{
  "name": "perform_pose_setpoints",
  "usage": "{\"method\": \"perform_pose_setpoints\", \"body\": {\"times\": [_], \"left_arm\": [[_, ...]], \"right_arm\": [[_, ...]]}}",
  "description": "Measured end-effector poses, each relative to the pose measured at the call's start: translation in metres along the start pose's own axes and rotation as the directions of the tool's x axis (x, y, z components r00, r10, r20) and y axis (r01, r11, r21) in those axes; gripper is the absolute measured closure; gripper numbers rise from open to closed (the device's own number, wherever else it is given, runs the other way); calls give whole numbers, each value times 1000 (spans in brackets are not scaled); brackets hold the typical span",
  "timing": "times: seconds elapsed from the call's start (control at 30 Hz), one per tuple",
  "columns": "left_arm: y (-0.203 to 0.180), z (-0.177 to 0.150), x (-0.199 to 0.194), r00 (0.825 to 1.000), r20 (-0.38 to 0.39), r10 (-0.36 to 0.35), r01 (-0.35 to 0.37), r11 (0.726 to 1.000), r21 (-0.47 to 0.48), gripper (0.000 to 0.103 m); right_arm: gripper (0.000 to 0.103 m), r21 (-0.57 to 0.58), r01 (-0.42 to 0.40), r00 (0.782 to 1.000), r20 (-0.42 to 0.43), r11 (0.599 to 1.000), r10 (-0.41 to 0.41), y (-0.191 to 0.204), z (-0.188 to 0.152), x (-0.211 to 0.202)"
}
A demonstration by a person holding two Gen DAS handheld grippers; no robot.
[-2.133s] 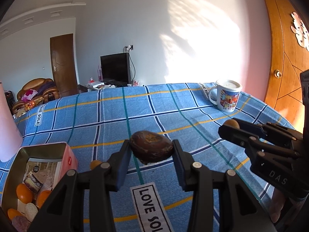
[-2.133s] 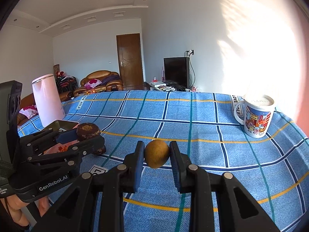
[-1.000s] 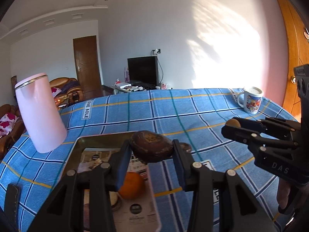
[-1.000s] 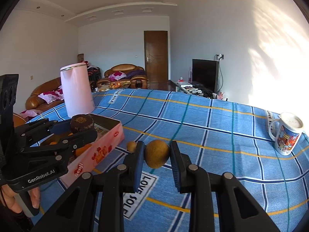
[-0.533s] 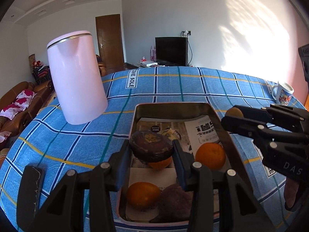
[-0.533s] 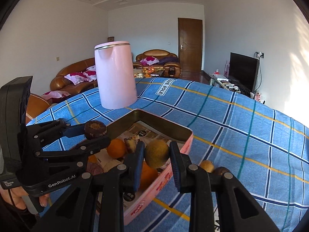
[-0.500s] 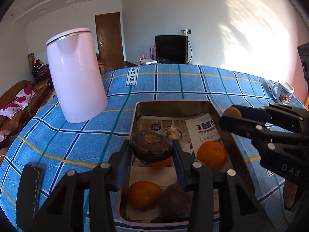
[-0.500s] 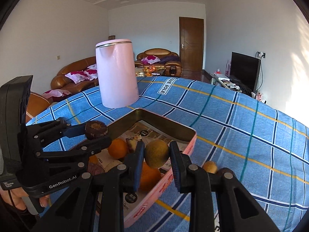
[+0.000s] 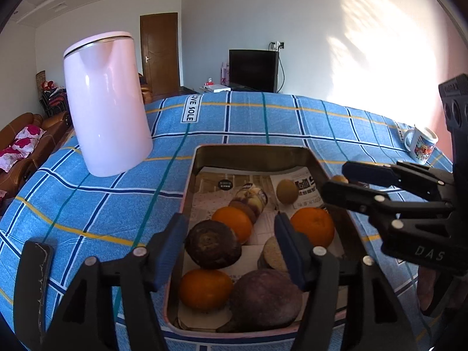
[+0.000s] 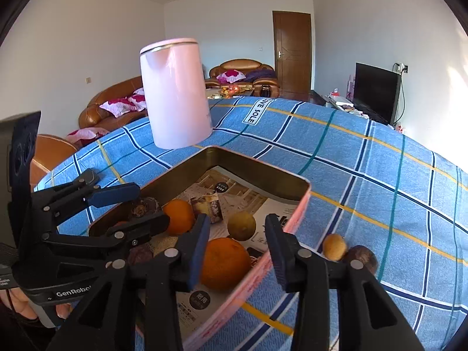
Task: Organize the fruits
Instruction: 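Open the left tool to drop the brown fruit into the tin while the right tool drops its yellow fruit, then grasp another small yellow-brown fruit with the right tool while the left tool grasps a dark brown fruit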
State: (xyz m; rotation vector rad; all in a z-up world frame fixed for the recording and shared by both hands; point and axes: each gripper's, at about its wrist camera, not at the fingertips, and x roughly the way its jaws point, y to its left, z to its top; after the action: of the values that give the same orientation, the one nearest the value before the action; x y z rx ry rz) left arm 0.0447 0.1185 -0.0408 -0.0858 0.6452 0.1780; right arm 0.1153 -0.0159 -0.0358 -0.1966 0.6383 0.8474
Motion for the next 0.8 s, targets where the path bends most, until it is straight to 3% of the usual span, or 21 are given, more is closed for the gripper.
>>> {"method": "perform_pose_setpoints", "body": {"times": [0.1,0.23,0.3,0.5,0.7,0.73,0.8], "left_arm": [[-5,3,-12,998,61,31,-31,1000,1,7],[-9,8,-16,996,91,22,-20,1000,-20,4],[-11,11,-15,996,88,13,-11,1000,-22,4],[-14,19,-12,995,100,30,-28,999,-19,2],[-8,29,-6,993,105,52,-49,998,-30,2],[-7,30,-5,993,103,51,-47,998,-35,2],[-6,32,-5,994,103,44,-40,998,-40,2]], "right_arm": [[53,23,59,998,37,998,-60,-23,-6,-25],[53,38,212,977,17,977,-212,-61,-15,-43],[53,63,250,968,-3,966,-250,-77,-17,-44],[53,-21,243,969,-27,970,-244,-70,-9,-18],[53,-131,227,961,-133,965,-244,-51,0,28],[55,-148,230,955,-157,962,-252,-50,-1,35],[70,-166,232,941,-211,959,-264,-51,-2,49]]}}
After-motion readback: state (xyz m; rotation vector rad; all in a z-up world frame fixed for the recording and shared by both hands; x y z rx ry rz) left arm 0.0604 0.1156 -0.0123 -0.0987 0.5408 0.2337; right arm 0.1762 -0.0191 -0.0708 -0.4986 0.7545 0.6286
